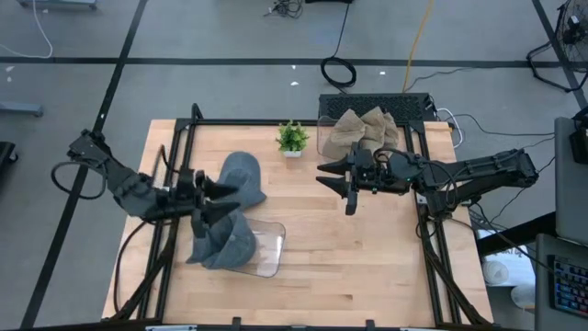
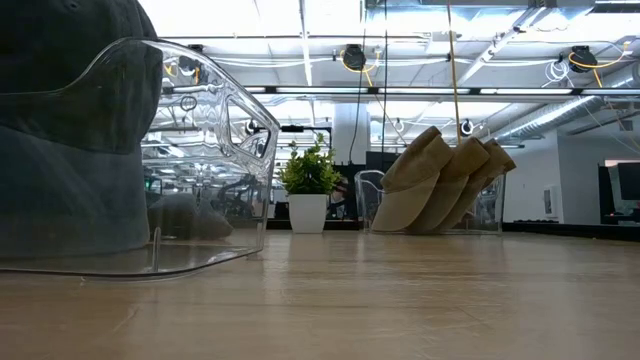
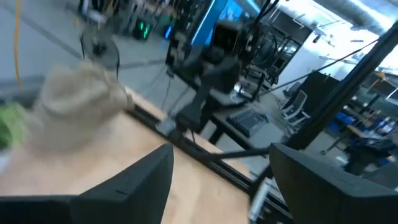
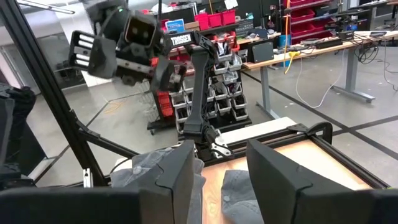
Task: Pick & Place hat
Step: Put the gray cap into the bottom transparent bin
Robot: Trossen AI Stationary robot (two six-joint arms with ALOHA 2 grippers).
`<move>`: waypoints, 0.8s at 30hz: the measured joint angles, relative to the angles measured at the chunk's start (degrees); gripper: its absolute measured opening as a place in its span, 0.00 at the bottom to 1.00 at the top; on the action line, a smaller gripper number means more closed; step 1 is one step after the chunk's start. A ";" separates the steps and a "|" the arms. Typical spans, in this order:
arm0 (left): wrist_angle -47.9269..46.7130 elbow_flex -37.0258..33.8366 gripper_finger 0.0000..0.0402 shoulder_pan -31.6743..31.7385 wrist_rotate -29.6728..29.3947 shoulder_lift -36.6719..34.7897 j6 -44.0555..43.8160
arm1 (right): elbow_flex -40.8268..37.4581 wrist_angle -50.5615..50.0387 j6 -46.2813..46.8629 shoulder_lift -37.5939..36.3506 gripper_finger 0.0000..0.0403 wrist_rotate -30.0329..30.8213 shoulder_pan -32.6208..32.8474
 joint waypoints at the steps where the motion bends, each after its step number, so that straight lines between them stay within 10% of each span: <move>1: 0.47 0.00 0.67 0.35 -0.01 -0.45 2.60 | 0.00 -0.02 0.00 0.00 0.34 -0.01 0.00; 10: -3.03 0.00 0.70 4.89 -5.87 -6.00 13.44 | 0.00 0.02 0.00 0.00 0.36 0.02 -0.04; 24: -19.48 0.00 0.74 32.37 13.20 -17.20 29.41 | 0.00 0.02 0.00 0.00 0.44 0.06 -3.94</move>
